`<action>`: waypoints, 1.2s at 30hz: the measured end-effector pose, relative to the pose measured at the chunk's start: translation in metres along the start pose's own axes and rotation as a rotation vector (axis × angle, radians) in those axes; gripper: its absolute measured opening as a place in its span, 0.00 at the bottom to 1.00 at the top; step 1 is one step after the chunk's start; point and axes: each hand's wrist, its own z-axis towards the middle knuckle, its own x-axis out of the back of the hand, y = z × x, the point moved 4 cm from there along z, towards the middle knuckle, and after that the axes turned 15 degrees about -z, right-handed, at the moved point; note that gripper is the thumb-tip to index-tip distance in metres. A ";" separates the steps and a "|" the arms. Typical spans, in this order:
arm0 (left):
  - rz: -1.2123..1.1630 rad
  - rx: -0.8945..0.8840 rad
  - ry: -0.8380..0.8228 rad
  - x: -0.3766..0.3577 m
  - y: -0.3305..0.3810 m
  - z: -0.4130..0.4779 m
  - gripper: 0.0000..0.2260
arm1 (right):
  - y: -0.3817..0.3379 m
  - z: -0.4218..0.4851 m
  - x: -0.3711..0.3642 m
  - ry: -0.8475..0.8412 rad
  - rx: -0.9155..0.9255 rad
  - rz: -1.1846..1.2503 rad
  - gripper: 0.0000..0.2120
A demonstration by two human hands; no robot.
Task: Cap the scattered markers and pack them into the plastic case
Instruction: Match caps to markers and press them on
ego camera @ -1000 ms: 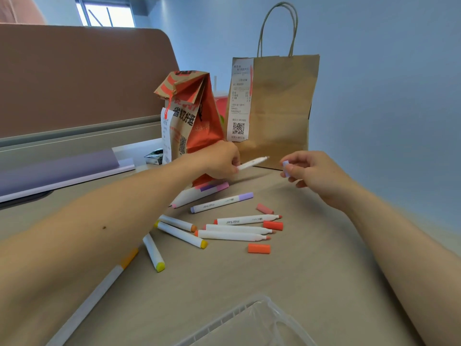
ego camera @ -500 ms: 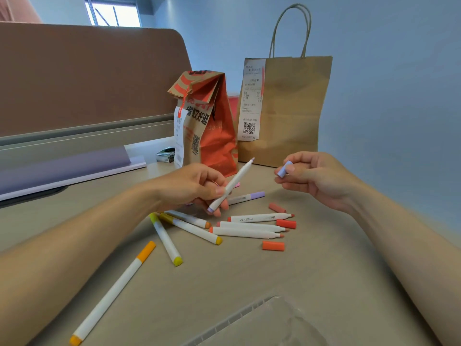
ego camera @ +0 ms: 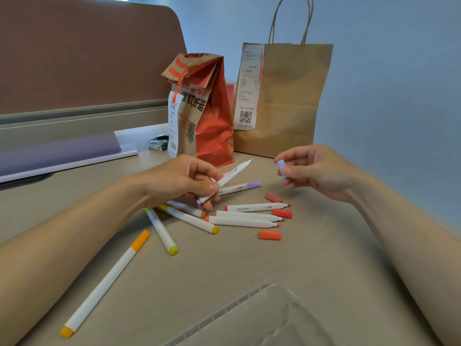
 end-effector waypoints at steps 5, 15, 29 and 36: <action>0.009 0.005 0.012 0.002 0.000 0.000 0.09 | -0.004 -0.001 -0.005 0.015 0.038 -0.044 0.11; -0.010 0.006 -0.038 0.000 0.001 -0.003 0.08 | -0.012 -0.001 -0.018 -0.010 0.107 -0.001 0.13; -0.013 0.020 -0.086 -0.002 -0.002 -0.003 0.10 | -0.015 -0.001 -0.026 0.075 0.072 0.232 0.02; -0.011 0.006 -0.089 -0.003 -0.003 -0.003 0.09 | -0.016 -0.003 -0.027 0.093 0.049 0.217 0.03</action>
